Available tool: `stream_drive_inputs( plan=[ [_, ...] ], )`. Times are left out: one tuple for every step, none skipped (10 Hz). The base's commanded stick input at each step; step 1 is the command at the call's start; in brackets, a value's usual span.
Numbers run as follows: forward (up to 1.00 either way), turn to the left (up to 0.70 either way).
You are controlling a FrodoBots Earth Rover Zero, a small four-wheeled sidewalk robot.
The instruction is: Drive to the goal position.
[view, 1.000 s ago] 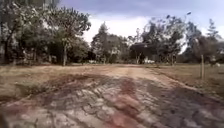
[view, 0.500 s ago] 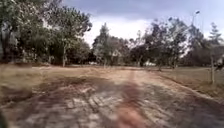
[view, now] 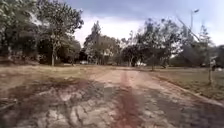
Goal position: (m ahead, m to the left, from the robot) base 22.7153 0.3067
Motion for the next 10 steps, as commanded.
stream_drive_inputs(
  plan=[
    [0.85,0.00],
    [0.85,0.00],
    [0.85,0.00],
    [0.85,0.00],
    [0.85,0.00],
    [0.85,0.00],
    [0.85,0.00],
    [0.85,0.00],
    [0.85,0.00],
    [0.85,0.00]
  ],
)
